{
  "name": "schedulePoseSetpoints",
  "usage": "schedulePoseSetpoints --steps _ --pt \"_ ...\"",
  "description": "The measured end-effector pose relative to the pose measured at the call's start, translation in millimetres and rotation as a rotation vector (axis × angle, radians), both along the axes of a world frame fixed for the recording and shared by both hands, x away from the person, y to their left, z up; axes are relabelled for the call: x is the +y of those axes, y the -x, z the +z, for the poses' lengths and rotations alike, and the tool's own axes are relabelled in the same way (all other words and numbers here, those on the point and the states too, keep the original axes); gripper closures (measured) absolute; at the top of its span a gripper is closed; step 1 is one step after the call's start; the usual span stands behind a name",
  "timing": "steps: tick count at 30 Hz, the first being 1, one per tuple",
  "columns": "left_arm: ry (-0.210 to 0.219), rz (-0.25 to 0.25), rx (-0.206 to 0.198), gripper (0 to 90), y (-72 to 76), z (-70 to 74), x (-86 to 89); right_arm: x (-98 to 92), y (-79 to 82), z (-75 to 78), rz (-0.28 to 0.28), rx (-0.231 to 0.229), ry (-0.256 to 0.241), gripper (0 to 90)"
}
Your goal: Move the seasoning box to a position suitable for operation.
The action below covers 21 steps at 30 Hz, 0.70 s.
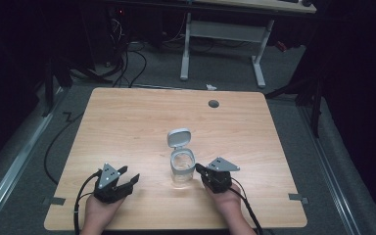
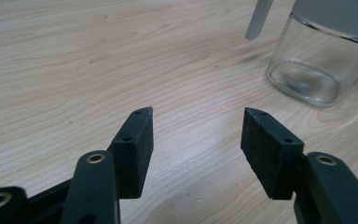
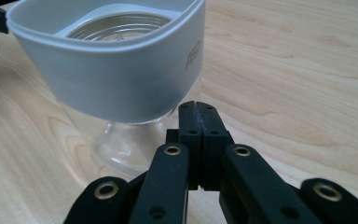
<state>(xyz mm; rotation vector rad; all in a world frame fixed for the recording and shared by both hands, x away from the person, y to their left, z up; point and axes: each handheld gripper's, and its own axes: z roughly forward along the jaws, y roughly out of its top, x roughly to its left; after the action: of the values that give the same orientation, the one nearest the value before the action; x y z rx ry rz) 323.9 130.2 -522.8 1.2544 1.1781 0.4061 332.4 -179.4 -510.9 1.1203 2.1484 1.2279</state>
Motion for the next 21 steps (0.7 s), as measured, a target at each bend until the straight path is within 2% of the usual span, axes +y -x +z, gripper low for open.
schedulePoseSetpoints --steps 13,16,17,19,21 --pt "0.002 -0.027 0.007 44.8 1.6 -1.0 -5.9 4.0 12.6 2.1 0.025 -0.01 0.002 87.1" --pt "0.044 -0.056 0.011 45.9 6.4 2.8 -14.1 -6.8 16.1 4.4 -0.002 -0.012 -0.015 86.7" --pt "0.044 -0.056 0.011 46.7 6.4 2.8 -14.1 -6.8 16.1 4.4 -0.002 -0.012 -0.015 86.7" --pt "0.034 -0.108 -0.017 53.7 16.7 4.4 -29.0 -16.4 17.6 3.5 -0.032 0.001 -0.011 85.3" --pt "0.035 -0.12 -0.02 56.0 19.3 5.1 -33.2 -20.5 17.7 2.8 -0.044 0.006 -0.015 84.8"
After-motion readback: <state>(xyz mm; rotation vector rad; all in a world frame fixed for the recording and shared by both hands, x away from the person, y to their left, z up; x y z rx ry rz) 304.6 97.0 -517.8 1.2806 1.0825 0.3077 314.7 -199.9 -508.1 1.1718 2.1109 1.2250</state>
